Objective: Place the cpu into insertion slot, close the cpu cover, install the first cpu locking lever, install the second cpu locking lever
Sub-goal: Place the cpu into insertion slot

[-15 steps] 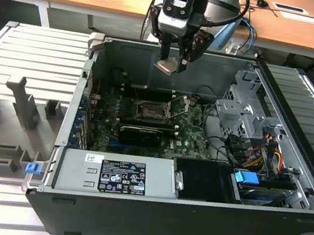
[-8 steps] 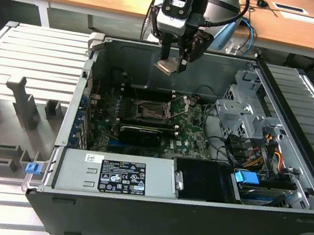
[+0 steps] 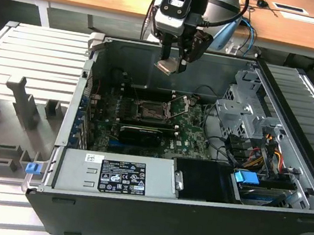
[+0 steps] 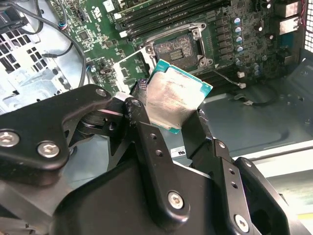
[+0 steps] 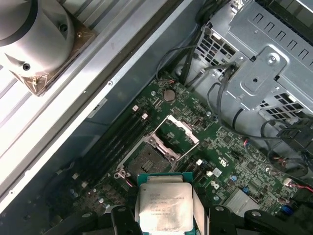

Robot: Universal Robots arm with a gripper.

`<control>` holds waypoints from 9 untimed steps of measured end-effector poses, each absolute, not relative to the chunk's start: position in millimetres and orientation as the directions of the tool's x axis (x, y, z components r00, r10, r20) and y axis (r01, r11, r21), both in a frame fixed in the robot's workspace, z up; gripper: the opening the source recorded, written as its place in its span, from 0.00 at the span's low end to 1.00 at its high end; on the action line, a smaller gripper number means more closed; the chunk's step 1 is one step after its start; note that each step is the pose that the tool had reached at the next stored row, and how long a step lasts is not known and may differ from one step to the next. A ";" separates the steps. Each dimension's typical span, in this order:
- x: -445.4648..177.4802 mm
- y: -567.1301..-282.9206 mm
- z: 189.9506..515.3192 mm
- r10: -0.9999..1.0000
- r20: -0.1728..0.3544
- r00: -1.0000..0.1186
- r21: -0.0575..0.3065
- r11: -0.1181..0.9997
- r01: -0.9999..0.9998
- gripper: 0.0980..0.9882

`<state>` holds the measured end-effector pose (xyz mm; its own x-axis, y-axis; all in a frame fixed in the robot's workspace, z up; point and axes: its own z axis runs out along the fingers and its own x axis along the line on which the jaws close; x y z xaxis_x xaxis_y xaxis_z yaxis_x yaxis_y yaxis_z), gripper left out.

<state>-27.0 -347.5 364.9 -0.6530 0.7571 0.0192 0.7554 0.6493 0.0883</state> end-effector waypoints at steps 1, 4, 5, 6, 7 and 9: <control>-27.0 -347.5 364.9 0.759 0.019 -0.650 0.088 0.647 0.758 0.48; -27.0 -347.5 364.8 0.766 0.019 -0.643 0.088 0.639 0.764 0.48; -27.0 -347.5 364.7 0.769 0.019 -0.639 0.088 0.636 0.767 0.48; -27.0 -347.5 364.7 0.772 0.019 -0.636 0.088 0.632 0.770 0.48; -27.0 -347.5 364.7 0.774 0.019 -0.633 0.088 0.630 0.772 0.48; -27.0 -347.5 364.7 0.778 0.019 -0.628 0.088 0.625 0.776 0.48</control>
